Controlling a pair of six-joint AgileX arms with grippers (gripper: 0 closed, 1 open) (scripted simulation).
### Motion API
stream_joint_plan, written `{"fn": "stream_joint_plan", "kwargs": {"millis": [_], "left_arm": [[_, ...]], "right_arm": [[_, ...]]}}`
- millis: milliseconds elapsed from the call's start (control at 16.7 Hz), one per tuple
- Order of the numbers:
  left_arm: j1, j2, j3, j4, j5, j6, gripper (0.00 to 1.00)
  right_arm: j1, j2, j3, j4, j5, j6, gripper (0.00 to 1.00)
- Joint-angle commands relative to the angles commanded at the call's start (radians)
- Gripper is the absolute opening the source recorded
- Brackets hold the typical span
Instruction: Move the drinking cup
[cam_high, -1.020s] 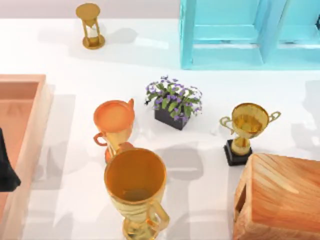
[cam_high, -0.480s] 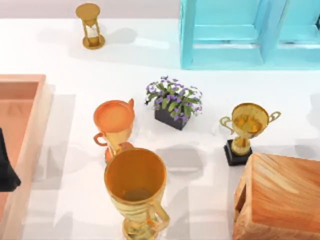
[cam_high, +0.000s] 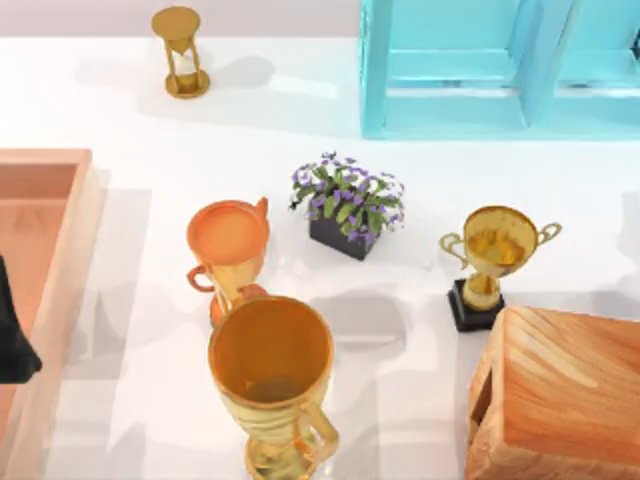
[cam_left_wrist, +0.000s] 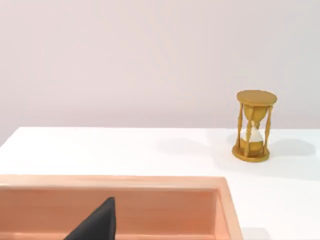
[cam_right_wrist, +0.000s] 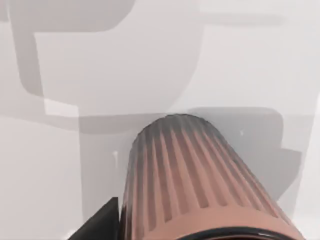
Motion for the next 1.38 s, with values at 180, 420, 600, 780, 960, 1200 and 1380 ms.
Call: {"fn": "stream_joint_plan", "kwargs": {"millis": [180,420,600,780,960,1200,1380], "left_arm": [[0.000,0.000,0.000,0.000,0.000,0.000,1.00],[0.000,0.000,0.000,0.000,0.000,0.000,1.00],[0.000,0.000,0.000,0.000,0.000,0.000,1.00],[0.000,0.000,0.000,0.000,0.000,0.000,1.00],[0.000,0.000,0.000,0.000,0.000,0.000,1.00],[0.000,0.000,0.000,0.000,0.000,0.000,1.00],[0.000,0.000,0.000,0.000,0.000,0.000,1.00]], "right_arm": [[0.000,0.000,0.000,0.000,0.000,0.000,0.62],[0.000,0.000,0.000,0.000,0.000,0.000,0.32],[0.000,0.000,0.000,0.000,0.000,0.000,0.10],[0.000,0.000,0.000,0.000,0.000,0.000,0.00],[0.000,0.000,0.000,0.000,0.000,0.000,0.00],[0.000,-0.002,0.000,0.000,0.000,0.001,0.00],[-0.038,0.020,0.038,-0.025,0.001,-0.036,0.00]]}}
